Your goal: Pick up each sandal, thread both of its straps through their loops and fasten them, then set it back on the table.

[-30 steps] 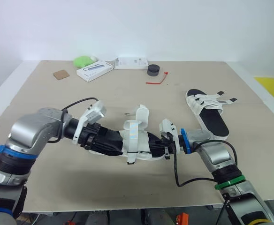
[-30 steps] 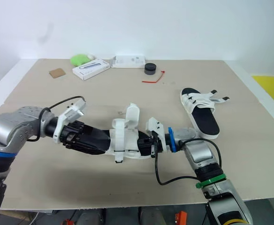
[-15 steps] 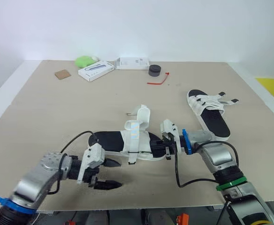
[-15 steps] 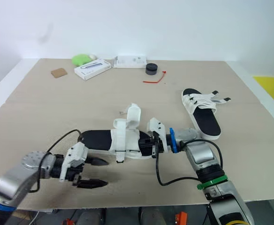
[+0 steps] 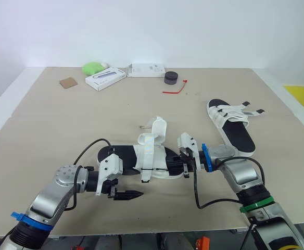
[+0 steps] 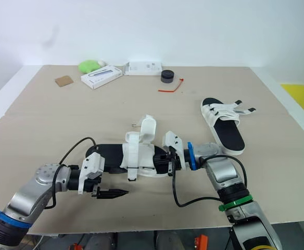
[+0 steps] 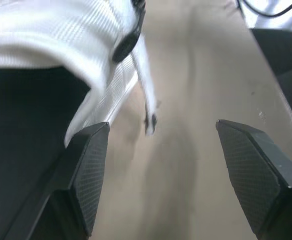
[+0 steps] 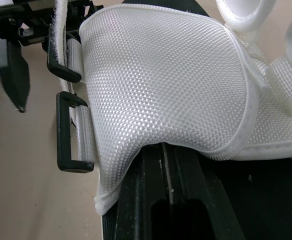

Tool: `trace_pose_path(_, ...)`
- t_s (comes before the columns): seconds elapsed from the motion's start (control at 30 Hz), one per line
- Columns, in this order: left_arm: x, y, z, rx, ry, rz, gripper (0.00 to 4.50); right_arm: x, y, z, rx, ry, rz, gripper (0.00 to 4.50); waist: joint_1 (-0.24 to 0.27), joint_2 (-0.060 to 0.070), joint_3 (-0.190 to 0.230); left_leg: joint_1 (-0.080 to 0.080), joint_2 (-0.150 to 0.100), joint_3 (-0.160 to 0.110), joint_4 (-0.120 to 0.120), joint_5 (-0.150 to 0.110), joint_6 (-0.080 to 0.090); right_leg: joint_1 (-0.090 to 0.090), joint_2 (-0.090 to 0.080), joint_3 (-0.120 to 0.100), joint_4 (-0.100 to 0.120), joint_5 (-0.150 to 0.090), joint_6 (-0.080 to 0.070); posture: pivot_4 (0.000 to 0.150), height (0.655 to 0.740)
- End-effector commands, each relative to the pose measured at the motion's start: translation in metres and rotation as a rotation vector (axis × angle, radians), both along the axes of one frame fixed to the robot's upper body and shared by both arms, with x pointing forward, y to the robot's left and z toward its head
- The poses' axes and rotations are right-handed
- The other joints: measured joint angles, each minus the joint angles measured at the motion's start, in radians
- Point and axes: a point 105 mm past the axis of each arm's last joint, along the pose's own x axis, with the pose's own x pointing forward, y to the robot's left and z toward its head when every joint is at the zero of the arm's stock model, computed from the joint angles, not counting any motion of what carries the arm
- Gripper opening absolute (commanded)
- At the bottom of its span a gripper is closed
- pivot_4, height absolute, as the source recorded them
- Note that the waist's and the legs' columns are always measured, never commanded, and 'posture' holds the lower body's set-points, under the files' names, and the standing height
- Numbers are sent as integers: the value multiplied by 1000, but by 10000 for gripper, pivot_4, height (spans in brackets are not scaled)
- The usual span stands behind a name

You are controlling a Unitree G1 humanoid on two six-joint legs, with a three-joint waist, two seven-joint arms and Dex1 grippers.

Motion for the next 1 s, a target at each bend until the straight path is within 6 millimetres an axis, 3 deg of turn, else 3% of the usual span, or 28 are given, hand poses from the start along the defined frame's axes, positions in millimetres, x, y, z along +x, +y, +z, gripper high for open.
trace_pose_path(0.03,1,-8,13,-56,30,-34,35454,-7,-13,-41,-121,132,-59,0,0,0,0,0,0,0,0,0,0,0,0,0,0,0,0,1500,7400)
trace_pose_path(0.5,9,-24,13,-48,211,-46,35454,-5,-14,-40,-116,127,-69,0,-1,0,0,0,-1,-1,1,0,1,1,1,0,0,1,1,1500,7400)
trace_pose_path(0.6,11,-25,15,-49,226,-36,29528,-5,-14,-39,-114,125,-71,0,-1,0,0,0,-1,-1,1,0,1,1,1,0,0,1,1,1500,7400)
trace_pose_path(0.7,12,-24,17,-50,224,-26,20010,-4,-13,-39,-112,125,-72,0,-1,0,0,0,-1,-1,1,0,1,1,1,0,0,1,1,1500,7400)
trace_pose_path(0.73,13,-24,18,-52,225,-22,13509,-4,-13,-39,-111,125,-72,0,-1,0,0,0,-1,-1,1,0,1,1,1,0,0,1,1,1500,7400)
trace_pose_path(0.8,13,-22,20,-58,231,-15,6647,-4,-13,-39,-110,125,-72,0,-1,0,0,0,-1,-1,1,0,1,1,1,0,0,1,1,1500,7400)
trace_pose_path(0.83,13,-22,21,-60,235,-12,550,-4,-13,-39,-110,125,-72,0,-1,0,0,0,-1,-1,1,0,1,1,1,0,0,1,1,1500,7400)
trace_pose_path(1.0,14,-17,31,-90,289,9,550,-3,-12,-39,-109,125,-69,0,-2,0,0,0,-1,-1,1,0,1,1,1,0,0,1,1,1500,7400)
